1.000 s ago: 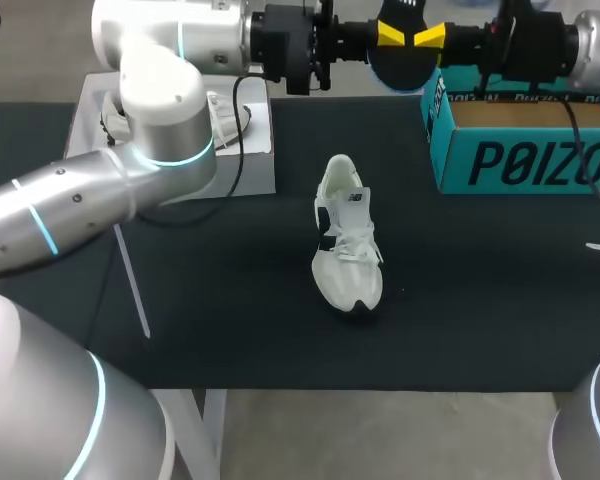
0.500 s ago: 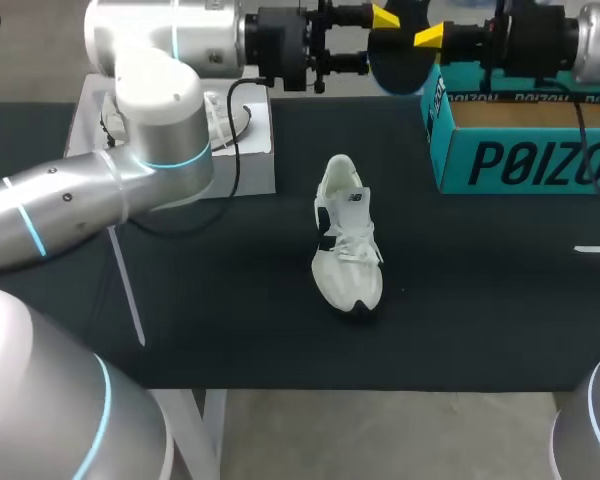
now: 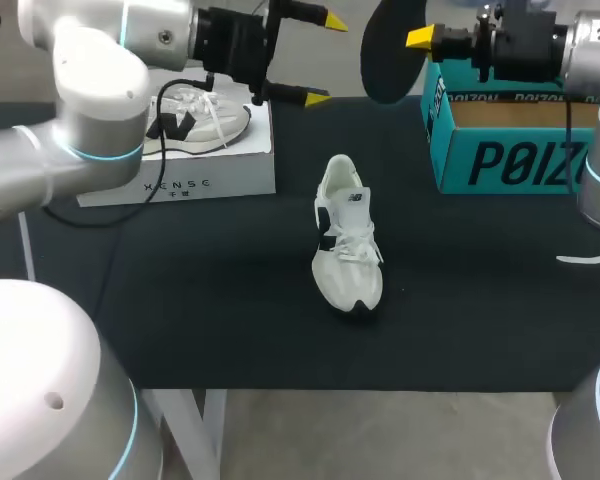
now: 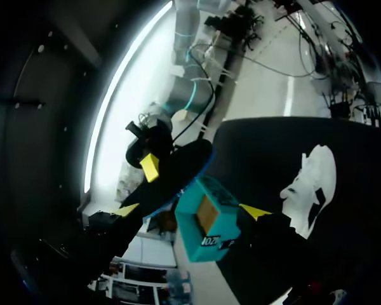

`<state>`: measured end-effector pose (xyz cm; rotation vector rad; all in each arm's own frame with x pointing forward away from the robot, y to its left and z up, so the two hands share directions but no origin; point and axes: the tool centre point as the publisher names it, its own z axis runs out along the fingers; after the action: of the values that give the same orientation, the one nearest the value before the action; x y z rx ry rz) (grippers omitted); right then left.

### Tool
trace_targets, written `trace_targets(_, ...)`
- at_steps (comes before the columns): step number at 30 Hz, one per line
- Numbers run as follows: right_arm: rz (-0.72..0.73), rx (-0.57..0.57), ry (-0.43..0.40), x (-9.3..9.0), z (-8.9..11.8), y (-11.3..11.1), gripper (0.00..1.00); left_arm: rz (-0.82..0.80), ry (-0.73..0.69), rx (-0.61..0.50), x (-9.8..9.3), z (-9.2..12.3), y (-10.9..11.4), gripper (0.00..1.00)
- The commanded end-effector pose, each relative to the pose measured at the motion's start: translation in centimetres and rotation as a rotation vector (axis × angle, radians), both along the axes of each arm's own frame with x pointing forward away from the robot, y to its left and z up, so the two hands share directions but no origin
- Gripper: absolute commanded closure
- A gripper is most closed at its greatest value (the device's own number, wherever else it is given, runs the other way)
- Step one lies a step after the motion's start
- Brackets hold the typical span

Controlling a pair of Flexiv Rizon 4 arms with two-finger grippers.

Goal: Take the shoe out of the shoebox, open the shoe tongue, remove and reinsert the insole, then place the shoe into the shoebox

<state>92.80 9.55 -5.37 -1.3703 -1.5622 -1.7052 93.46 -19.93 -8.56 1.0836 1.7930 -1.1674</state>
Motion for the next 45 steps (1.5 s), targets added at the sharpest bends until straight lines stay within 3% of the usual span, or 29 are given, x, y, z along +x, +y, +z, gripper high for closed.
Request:
trace_targets(1, 0.002, -0.039, -0.018, 0.2, 0.1, 0.6, 1.00, 0.099, 0.179, 0.234, -0.8, 0.5, 3.2, 0.00)
trace_targets(12, -0.007, -0.143, -0.095, 0.4, -0.9, 1.3, 1.00, 0.211, 0.216, 0.195, -0.5, -0.8, 8.3, 0.00)
trace_targets(18, -0.016, -0.138, -0.077, 1.4, -2.4, 1.8, 1.00, 0.336, 0.247, 0.147, 0.4, -2.1, 10.7, 0.00)
trace_targets(24, -0.003, -0.124, -0.031, 1.5, -2.5, 2.3, 1.00, 0.336, 0.247, 0.147, 0.4, -2.1, 10.7, 0.00)
trace_targets(38, -0.003, -0.124, -0.031, 1.5, -2.5, 2.3, 1.00, 0.336, 0.247, 0.147, 0.4, -2.1, 10.7, 0.00)
trace_targets(42, 0.061, -0.082, -0.267, 1.9, -2.9, 3.4, 1.00, 0.336, 0.247, 0.147, 0.4, -2.1, 10.7, 0.00)
trace_targets(45, 0.145, -0.108, -0.389, 2.2, -4.2, 4.2, 1.00, 0.336, 0.247, 0.147, 0.4, -2.1, 10.7, 0.00)
